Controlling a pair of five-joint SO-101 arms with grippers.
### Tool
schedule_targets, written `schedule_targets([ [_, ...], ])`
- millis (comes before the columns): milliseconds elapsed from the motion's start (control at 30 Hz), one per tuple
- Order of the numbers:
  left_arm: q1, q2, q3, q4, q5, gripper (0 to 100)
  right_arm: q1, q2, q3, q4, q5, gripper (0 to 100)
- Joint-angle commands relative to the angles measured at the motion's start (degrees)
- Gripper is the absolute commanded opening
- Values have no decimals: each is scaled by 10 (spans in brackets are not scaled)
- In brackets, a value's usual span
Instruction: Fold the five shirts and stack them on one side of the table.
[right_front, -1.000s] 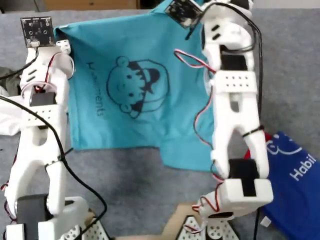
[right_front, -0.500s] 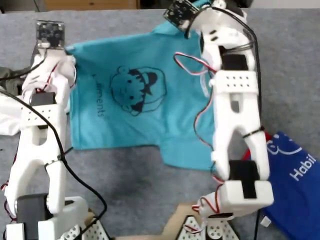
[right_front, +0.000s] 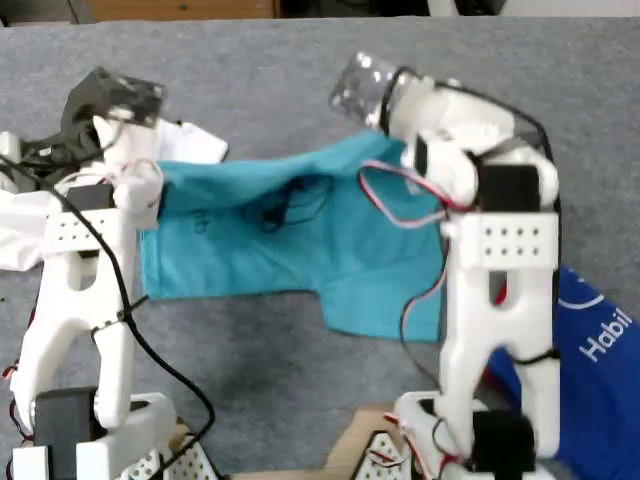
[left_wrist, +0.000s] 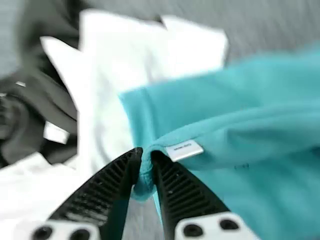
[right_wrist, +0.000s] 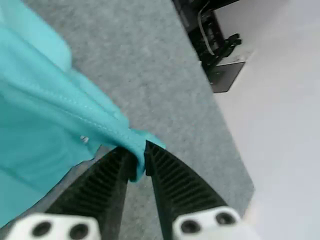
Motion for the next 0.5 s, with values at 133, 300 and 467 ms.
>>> schedule_targets([
  [133,-15,-7,50,9,-35,19,14,-176,174,12,48,4],
  [300,-23,-7,90,-9,-35,19,16,-287,307,45,72,4],
  [467,-23,-7,104,-6,-33,19,34,-414,411,49,77,4],
])
